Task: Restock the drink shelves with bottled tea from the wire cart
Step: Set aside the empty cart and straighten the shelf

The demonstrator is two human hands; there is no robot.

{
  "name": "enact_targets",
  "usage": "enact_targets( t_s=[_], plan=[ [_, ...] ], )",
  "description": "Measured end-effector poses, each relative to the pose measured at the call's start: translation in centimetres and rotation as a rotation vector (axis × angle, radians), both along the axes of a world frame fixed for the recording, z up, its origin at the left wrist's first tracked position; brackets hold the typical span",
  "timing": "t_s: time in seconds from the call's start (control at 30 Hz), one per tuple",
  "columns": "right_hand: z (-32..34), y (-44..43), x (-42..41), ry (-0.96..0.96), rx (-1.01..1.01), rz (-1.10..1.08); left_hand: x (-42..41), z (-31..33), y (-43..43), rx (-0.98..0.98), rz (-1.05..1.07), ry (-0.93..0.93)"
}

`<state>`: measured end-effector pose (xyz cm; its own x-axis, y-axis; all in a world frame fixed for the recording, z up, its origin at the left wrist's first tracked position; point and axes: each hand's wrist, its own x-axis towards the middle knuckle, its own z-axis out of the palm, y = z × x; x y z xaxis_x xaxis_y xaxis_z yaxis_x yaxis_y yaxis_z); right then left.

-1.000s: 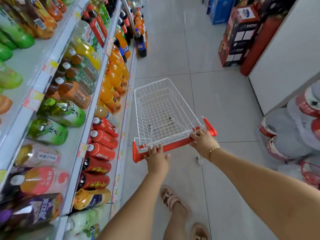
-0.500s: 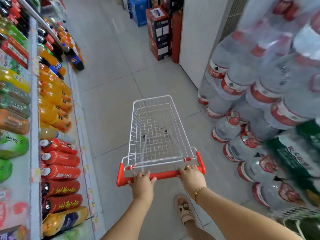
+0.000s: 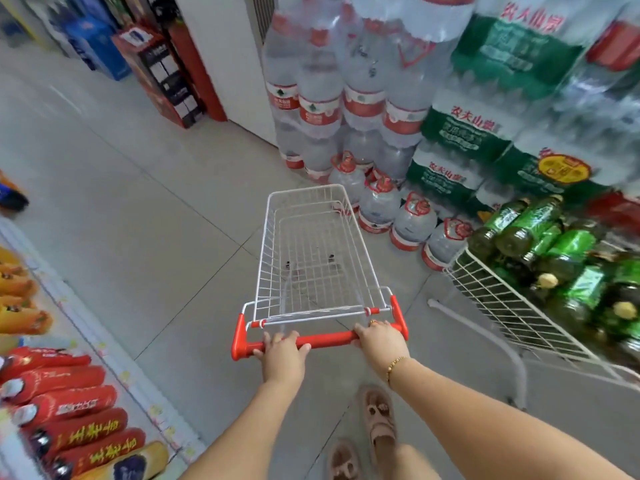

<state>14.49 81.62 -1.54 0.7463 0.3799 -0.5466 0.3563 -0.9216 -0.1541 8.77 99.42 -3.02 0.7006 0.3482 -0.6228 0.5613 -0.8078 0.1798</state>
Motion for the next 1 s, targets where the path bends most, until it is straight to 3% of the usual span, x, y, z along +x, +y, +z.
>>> enact_targets(
  t_s=[0.47,0.8,1.0],
  plan=[
    [0.3,-14.7,-13.0,0.246,-0.104,-0.091,-11.3,1.3,-13.5,-0.067,-0.160,0.087],
    [-0.8,-26.2,-19.3,0.170,-0.046,0.003,-17.4,-0.2,-24.2,-0.131,0.170,-0.003],
    [-0.9,-33.8,-24.3,0.136,-0.054,0.040,-24.4,-1.9,-31.7,-0.167,0.235,-0.016]
  ],
)
